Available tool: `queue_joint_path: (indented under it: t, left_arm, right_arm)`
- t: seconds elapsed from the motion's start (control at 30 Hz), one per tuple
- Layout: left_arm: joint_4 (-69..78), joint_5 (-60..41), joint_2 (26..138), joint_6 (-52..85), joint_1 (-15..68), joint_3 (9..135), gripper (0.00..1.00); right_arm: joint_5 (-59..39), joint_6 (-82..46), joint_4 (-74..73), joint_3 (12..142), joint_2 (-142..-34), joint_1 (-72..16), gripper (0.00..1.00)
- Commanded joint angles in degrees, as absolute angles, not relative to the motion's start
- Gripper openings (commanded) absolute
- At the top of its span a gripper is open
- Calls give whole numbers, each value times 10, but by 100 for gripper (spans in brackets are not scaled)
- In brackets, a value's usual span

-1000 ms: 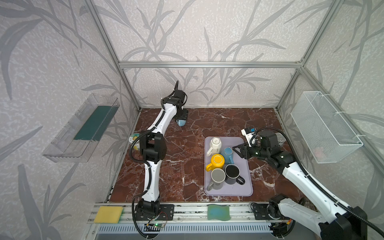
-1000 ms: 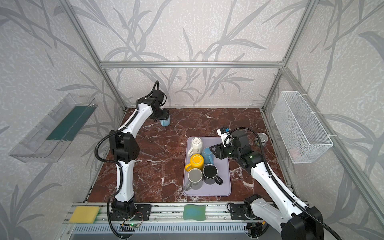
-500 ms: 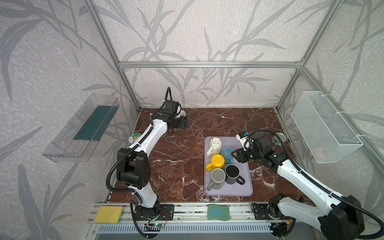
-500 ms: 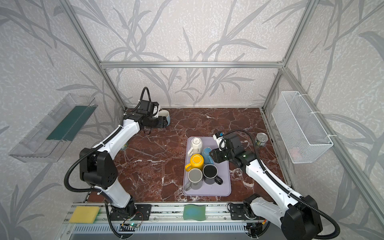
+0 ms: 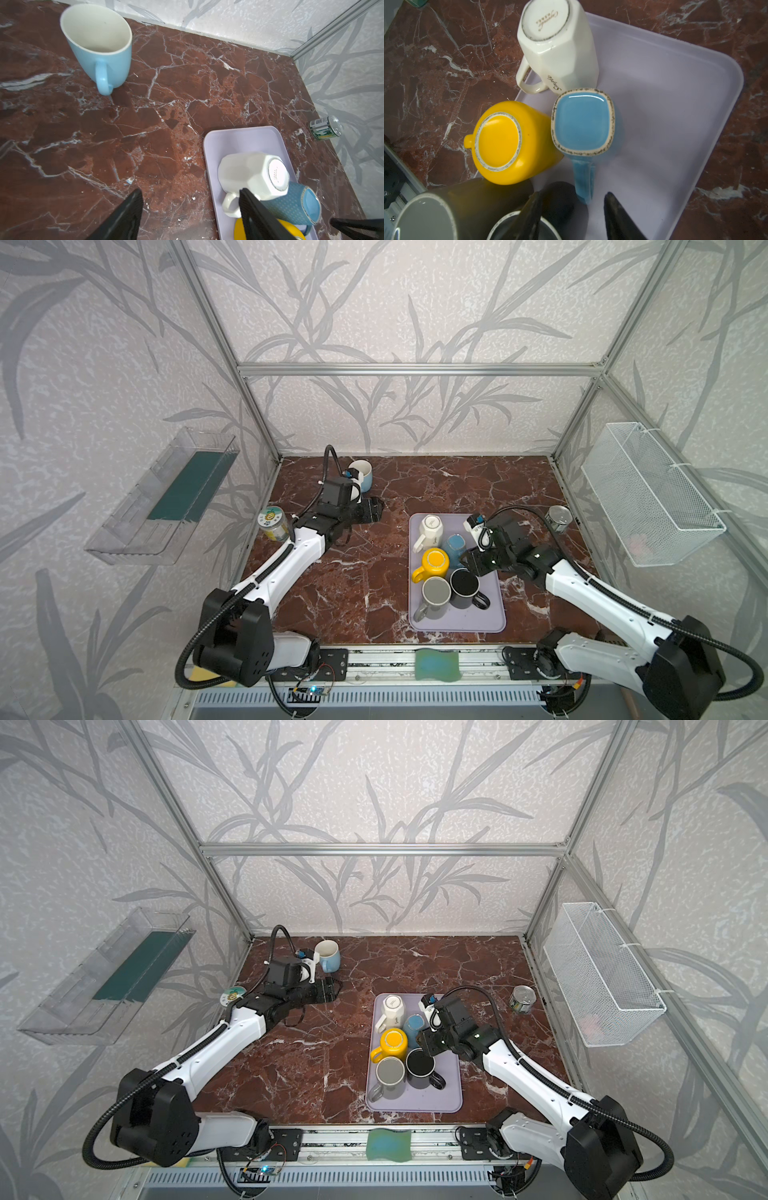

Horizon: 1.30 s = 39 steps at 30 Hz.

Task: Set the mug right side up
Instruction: 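Open the left gripper and draw it back while the right gripper moves over the tray, then move the right gripper over the upside-down blue flowered mug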

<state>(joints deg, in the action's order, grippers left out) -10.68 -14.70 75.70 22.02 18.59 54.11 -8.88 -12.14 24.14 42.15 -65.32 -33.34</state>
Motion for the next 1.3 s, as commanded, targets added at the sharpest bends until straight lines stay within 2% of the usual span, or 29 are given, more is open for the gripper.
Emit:
queue_joint_path:
  t: [0.0, 0.13, 0.4, 0.9, 1.27]
  left_arm:
    - [-91, -114, 727, 237, 210, 519, 75]
    - [-111, -92, 696, 237, 234, 490, 75]
    - [-111, -81, 645, 252, 243, 450, 74]
    - [-139, -73, 645, 238, 244, 464, 74]
    - [-150, -67, 638, 236, 244, 465, 74]
  right_arm:
    - [-69, -134, 241, 417, -660, -345, 50]
    - [-51, -144, 235, 410, -664, -350, 50]
    - [-30, -142, 241, 421, -686, -352, 42]
    - [-28, -135, 233, 446, -734, -356, 38]
    - [-2, -131, 248, 474, -772, -355, 27]
